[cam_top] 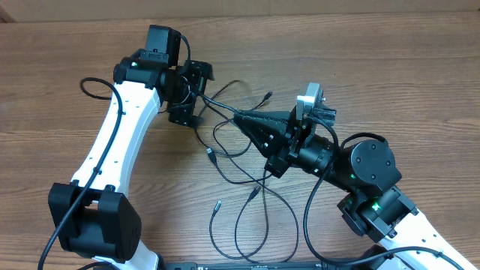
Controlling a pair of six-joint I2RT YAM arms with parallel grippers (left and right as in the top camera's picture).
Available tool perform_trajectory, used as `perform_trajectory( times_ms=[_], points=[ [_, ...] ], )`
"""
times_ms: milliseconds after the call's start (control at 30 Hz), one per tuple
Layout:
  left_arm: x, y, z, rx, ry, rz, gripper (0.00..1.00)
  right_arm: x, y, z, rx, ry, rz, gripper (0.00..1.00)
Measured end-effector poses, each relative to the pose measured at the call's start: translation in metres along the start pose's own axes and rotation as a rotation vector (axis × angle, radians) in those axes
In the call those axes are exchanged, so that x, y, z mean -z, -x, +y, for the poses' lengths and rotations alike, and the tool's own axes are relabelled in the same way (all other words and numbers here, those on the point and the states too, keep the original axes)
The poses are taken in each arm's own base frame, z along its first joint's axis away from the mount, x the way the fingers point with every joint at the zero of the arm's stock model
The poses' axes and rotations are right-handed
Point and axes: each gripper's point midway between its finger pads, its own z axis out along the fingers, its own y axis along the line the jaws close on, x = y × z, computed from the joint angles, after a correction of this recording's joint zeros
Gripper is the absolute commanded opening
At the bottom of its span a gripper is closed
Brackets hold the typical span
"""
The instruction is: Untangle cables
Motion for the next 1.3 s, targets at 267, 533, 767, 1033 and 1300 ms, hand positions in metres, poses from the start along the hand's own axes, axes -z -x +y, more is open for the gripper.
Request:
perform_trajectory(
  times_ms=[267,533,767,1033,1300],
  points=[
    [0.002,0.022,0.019,-0.029,0.084,-0.133,1.0,0.004,0.026,0.005,0.029,-0.006,-0.109,0.04],
    [0.006,0.032,0.039,-0.223,0.186,-0.173,1.0,0.011,0.042,-0.036,0.057,-0.245,-0.205,0.04],
    [0.007,0.033,0.044,-0.359,0.22,-0.165,1.0,0.022,-0.029,-0.106,0.074,-0.562,0.065,0.04],
    [0.008,0.032,0.049,-0.419,0.247,-0.152,1.0,0.057,-0.128,-0.183,0.104,-0.895,0.434,0.04],
    [0.008,0.032,0.049,-0.445,0.249,-0.149,1.0,0.081,-0.195,-0.221,0.075,-1.041,0.651,1.0]
  ],
)
